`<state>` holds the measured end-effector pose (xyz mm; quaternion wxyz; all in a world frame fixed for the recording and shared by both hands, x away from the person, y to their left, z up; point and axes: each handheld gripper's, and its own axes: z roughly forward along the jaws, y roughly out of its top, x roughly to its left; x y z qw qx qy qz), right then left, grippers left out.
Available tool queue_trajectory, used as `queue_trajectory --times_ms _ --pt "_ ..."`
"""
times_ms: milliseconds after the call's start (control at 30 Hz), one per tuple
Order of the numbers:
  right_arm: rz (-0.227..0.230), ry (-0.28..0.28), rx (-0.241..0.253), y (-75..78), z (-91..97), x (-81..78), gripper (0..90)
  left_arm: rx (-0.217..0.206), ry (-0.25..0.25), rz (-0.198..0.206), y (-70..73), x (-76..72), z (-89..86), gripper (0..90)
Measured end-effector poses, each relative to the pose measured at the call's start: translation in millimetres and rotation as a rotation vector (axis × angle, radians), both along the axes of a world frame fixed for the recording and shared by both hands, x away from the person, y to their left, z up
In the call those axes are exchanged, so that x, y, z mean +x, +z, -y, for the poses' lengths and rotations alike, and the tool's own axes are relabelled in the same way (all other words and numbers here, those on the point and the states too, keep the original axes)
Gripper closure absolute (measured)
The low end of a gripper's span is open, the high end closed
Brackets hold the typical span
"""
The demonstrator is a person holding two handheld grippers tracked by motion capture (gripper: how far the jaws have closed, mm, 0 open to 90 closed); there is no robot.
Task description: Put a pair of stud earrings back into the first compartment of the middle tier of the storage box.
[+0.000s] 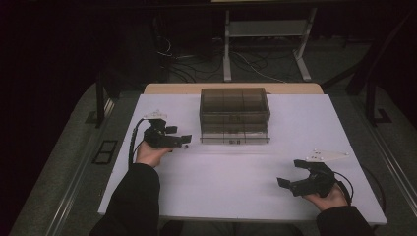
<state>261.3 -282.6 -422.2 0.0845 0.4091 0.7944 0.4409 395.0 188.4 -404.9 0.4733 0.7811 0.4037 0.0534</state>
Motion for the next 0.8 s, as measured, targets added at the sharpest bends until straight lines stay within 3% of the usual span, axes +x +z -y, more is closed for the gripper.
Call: queue_trajectory --times_ms 300,567,800 --pt "-0.006 0.005 -0.007 -1.1 -0.4 0.4 0.2 0.054 -0.01 -0.011 -11.6 4.8 3.6 26.6" --pt "-0.007 0.009 -0.019 -1.5 -1.3 0.0 0.2 0.167 -0.023 -0.015 -20.8 5.8 12.3 37.9" --pt "-0.005 0.007 -0.019 -1.7 -0.8 0.2 0.2 0.229 -0.054 -0.035 -27.1 4.4 19.4 42.4"
